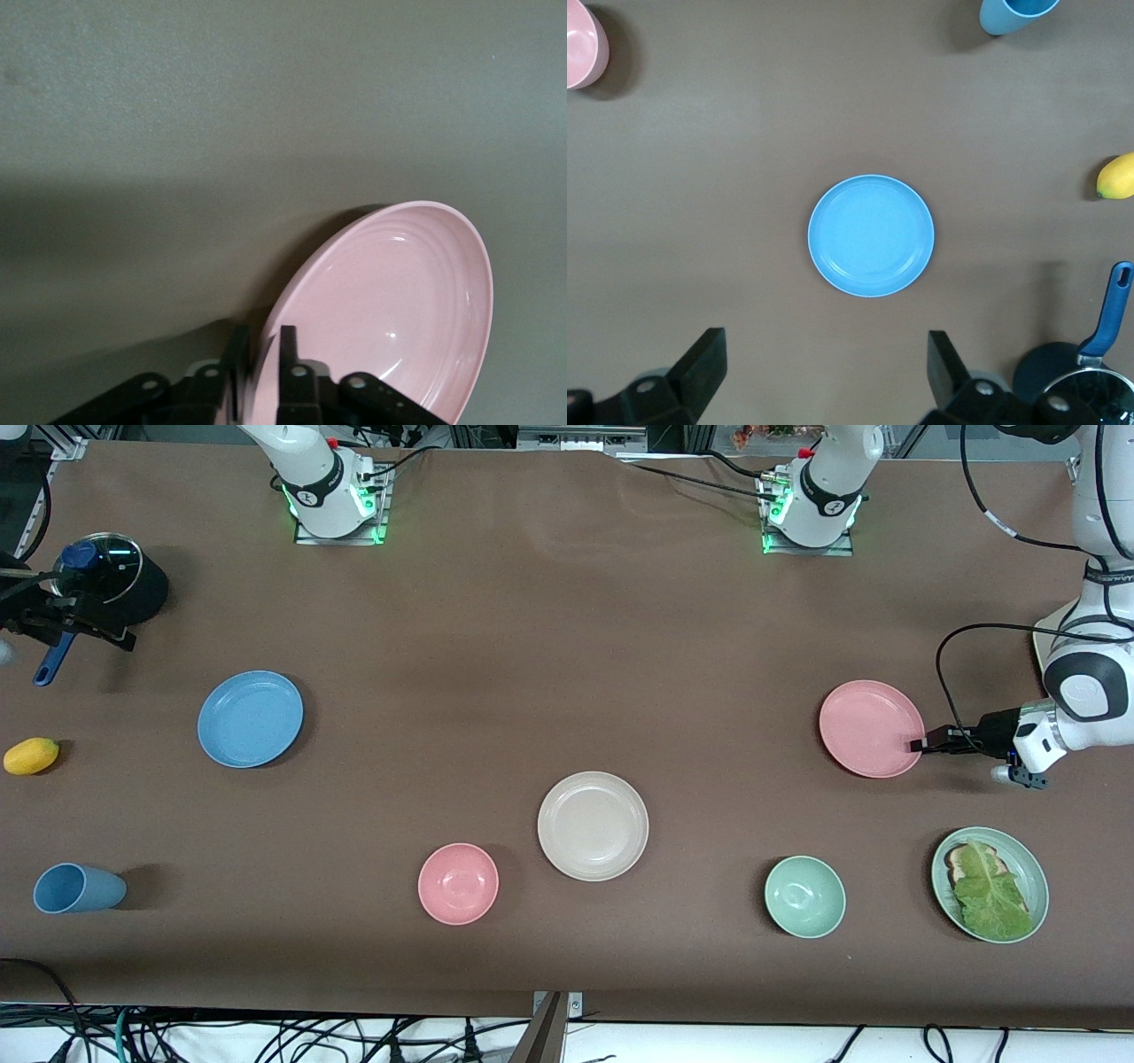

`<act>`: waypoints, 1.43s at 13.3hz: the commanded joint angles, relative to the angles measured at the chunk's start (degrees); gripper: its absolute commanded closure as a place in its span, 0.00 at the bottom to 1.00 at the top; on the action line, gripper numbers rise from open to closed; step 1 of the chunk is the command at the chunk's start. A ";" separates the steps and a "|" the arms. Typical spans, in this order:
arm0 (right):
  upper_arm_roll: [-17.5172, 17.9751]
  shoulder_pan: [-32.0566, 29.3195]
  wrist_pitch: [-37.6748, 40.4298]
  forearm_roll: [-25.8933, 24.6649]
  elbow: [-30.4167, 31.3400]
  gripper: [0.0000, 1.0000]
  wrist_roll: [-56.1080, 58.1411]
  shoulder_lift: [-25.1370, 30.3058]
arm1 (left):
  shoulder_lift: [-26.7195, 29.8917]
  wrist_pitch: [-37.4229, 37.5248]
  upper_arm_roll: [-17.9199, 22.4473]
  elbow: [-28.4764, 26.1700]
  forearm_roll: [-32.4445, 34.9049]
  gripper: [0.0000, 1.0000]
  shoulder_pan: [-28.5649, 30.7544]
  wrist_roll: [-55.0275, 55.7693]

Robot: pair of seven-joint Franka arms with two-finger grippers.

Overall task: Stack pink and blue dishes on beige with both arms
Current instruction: 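Slide the pink plate with the left gripper onto the beige plate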

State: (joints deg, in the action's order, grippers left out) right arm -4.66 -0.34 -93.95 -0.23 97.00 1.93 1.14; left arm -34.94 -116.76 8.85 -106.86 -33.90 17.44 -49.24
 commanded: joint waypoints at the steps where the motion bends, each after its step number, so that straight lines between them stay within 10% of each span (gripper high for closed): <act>1: -0.17 0.25 0.17 0.58 0.21 0.00 0.18 0.45 | -0.48 0.13 0.20 0.77 -1.70 1.00 -0.04 -2.78; 13: -0.17 0.25 0.17 0.58 0.21 0.00 0.18 0.45 | 4.08 2.76 -1.20 6.49 0.05 1.00 -11.09 12.64; 19: -0.17 0.25 0.17 0.58 0.21 0.00 0.18 0.45 | 6.38 2.59 -12.35 11.40 8.59 1.00 -12.43 36.37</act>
State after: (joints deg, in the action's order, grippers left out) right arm -4.66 -0.32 -93.95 -0.23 97.00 1.93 1.13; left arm -28.81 -114.95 -0.91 -96.40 -26.85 4.45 -18.55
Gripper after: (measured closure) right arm 0.000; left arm 0.952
